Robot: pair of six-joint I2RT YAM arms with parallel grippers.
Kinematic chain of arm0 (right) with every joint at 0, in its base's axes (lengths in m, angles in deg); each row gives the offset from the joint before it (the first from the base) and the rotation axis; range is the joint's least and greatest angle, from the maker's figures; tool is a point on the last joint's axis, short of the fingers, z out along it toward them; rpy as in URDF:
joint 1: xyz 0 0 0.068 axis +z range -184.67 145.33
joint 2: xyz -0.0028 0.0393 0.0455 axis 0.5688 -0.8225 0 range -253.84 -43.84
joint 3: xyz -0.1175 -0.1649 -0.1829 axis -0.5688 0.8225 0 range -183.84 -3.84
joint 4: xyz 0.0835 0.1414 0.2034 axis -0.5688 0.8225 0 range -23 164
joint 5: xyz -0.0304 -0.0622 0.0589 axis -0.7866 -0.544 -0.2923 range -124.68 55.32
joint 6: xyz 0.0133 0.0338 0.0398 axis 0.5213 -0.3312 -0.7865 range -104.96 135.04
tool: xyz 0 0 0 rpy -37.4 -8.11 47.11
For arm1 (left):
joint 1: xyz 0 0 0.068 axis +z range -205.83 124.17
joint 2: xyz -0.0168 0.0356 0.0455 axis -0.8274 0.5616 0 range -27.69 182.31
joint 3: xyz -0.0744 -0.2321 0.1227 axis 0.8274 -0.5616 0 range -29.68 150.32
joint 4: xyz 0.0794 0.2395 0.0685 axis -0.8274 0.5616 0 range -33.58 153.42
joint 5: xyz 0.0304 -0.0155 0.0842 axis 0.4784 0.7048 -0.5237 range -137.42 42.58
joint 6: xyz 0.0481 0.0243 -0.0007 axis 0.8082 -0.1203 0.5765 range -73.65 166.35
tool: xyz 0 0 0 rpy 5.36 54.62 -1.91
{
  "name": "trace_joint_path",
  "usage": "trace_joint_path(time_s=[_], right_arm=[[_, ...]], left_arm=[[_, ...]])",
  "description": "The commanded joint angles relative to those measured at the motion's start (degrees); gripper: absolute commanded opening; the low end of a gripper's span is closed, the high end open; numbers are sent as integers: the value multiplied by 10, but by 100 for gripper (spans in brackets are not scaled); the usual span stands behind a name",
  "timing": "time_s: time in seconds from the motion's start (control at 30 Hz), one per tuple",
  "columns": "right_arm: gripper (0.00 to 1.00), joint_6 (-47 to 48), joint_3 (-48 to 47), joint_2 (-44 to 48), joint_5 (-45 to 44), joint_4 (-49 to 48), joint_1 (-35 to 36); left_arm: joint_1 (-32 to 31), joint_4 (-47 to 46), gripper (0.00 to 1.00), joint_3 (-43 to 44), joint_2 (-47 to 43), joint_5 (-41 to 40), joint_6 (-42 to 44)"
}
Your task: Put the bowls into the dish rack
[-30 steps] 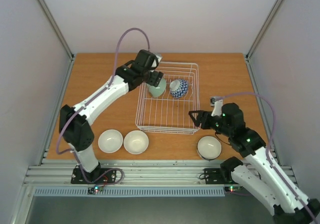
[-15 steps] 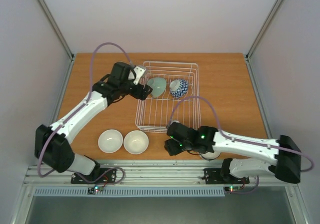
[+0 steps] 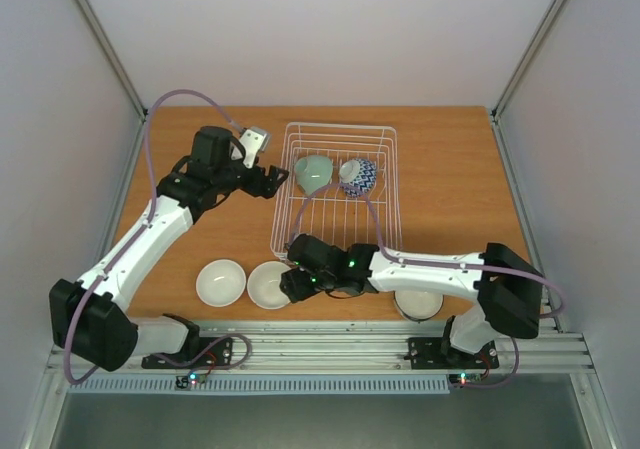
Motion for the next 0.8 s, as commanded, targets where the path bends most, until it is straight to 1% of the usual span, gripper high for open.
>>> trace_joint_path(time_s=[0.0,0.13,0.23,0.3,0.5,0.57,0.67,0.77], right_arm=[[65,0,-22,-42,16,-33,5],[63,1,-23,-67,-2,-35,5],[60,1,-24,-83,-8,-33,5],[55,1,-24,-92,-9,-32,5],[13,7,-33,-105,-29,-26,5],[2,10,-36,-108,-32,-21,5],[1,12,-33,-101,-41,-12,5],[1,14,-17,-68,-54,-9,5]], left_arm=[[12,-26,91,-5,3,26,-20],[16,-27,92,-6,2,33,-32],[17,-29,92,-10,-4,38,-35],[17,-32,92,-14,-12,40,-36],[17,-39,93,-24,-26,30,-37],[18,-47,93,-29,-29,19,-39],[18,-51,94,-31,-33,7,-43],[18,-47,94,-30,-38,10,-41]])
